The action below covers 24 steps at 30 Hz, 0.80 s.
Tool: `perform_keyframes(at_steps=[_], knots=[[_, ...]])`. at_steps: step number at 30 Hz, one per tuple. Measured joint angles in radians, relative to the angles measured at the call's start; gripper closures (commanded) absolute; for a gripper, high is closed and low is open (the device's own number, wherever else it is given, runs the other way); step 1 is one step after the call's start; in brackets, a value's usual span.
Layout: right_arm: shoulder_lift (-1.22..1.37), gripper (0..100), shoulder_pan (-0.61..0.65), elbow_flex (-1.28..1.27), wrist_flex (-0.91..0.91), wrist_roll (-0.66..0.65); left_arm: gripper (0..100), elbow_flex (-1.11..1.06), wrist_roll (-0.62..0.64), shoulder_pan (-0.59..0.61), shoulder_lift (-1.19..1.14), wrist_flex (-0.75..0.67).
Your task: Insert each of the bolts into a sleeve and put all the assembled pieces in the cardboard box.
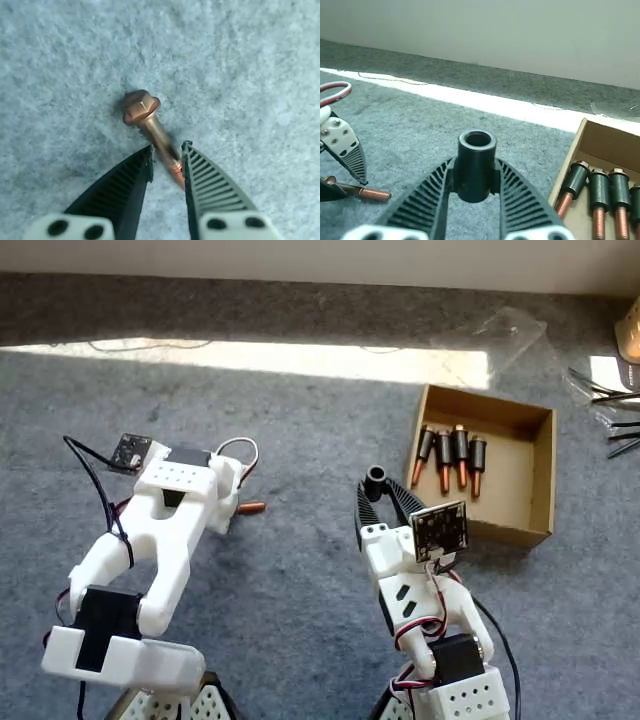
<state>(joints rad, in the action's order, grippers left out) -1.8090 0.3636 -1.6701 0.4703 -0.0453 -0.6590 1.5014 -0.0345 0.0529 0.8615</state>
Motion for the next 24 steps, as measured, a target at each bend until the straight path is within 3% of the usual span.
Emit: perform_keyframes(at_steps=[24], knots=[[0.0, 99.5, 0.0, 0.0, 0.0, 0.0, 90, -0.031, 0.0, 0.078, 0.0, -0.008]])
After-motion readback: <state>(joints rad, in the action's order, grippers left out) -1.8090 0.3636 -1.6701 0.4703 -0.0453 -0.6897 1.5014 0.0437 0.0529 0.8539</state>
